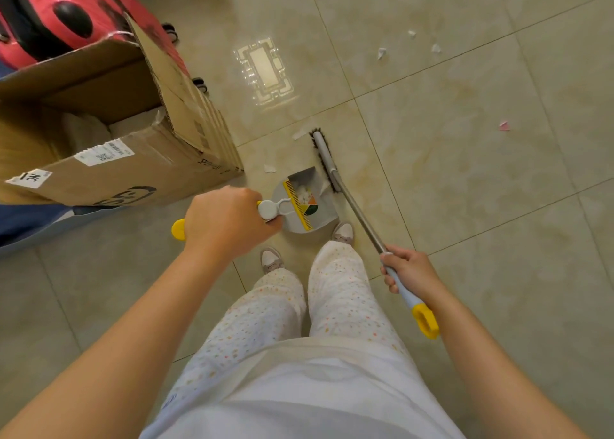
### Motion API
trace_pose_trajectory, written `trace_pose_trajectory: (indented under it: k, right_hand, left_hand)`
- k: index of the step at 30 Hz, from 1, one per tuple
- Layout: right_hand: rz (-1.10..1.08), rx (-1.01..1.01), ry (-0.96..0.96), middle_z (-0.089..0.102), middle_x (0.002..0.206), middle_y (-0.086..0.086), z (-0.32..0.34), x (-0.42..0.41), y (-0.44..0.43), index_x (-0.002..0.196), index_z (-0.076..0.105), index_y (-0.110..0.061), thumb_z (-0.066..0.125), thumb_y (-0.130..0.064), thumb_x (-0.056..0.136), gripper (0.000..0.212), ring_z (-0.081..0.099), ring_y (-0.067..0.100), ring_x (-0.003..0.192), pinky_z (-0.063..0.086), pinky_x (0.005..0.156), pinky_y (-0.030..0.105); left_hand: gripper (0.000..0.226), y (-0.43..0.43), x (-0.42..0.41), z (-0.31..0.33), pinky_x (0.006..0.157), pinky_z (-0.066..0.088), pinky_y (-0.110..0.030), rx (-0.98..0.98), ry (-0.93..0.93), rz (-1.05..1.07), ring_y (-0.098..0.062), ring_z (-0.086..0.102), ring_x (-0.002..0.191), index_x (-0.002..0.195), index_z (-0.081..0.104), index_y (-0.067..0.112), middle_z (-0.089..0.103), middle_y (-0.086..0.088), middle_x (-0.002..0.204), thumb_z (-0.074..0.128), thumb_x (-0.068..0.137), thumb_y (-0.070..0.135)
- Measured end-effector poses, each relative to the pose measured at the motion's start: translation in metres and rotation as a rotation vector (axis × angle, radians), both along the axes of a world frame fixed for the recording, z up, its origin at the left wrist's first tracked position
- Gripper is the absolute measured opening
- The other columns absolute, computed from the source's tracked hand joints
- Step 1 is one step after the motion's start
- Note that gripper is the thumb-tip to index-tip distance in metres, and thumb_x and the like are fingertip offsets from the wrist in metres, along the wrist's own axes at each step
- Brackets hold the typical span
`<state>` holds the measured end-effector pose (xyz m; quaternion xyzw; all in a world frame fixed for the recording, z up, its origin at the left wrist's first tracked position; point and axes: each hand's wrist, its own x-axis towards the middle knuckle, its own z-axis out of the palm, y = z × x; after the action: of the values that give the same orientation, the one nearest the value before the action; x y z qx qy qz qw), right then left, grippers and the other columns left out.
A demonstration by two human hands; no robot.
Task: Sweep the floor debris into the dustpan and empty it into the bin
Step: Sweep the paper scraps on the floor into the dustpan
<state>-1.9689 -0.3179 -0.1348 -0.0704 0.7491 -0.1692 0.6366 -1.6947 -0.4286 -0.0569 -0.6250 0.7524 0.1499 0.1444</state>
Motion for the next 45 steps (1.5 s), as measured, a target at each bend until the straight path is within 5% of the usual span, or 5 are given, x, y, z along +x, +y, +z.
trace_pose_trajectory:
  k: [14, 26, 35, 45]
  right_hand:
    - [0.187, -0.040, 0.107, 0.050, 0.069, 0.014, 0.011, 0.006, -0.064, 0.128, 0.052, 0.000, 0.052, -0.002, 0.092, 0.036, 0.042, 0.019, 0.050, 0.039, 0.035, 0.017]
    - [0.506, -0.037, 0.196, 0.049, 0.066, 0.013, -0.024, 0.047, -0.138, 0.120, 0.055, 0.005, 0.049, -0.004, 0.092, 0.030, 0.042, 0.021, 0.048, 0.040, 0.035, 0.019]
    - [0.787, 0.054, 0.157, 0.046, 0.066, 0.012, -0.025, 0.075, -0.144, 0.114, 0.054, 0.009, 0.048, -0.003, 0.092, 0.026, 0.044, 0.020, 0.048, 0.040, 0.039, 0.021]
    - [0.805, 0.174, 0.047, 0.049, 0.067, 0.014, -0.001, 0.081, -0.121, 0.095, 0.056, -0.001, 0.051, -0.002, 0.090, 0.007, 0.043, 0.022, 0.050, 0.038, 0.045, 0.025]
  left_hand:
    - [0.050, 0.026, 0.019, 0.012, 0.042, 0.023, -0.018, 0.035, 0.042, 0.131, -0.018, 0.041, 0.042, 0.052, 0.047, 0.016, 0.046, 0.002, 0.047, 0.054, 0.084, 0.054]
    - [0.049, 0.054, 0.056, 0.020, 0.042, 0.025, -0.020, 0.045, -0.034, 0.380, -0.018, 0.045, 0.045, 0.056, 0.055, 0.014, 0.052, 0.001, 0.050, 0.053, 0.084, 0.054]
    - [0.046, 0.062, 0.078, 0.021, 0.044, 0.023, -0.021, 0.040, -0.085, 0.502, -0.024, 0.046, 0.049, 0.057, 0.057, 0.015, 0.046, 0.003, 0.049, 0.056, 0.081, 0.055]
    - [0.043, 0.067, 0.078, 0.012, 0.043, 0.020, -0.021, 0.061, -0.083, 0.573, -0.021, 0.043, 0.051, 0.068, 0.066, 0.017, 0.040, 0.006, 0.049, 0.054, 0.082, 0.056]
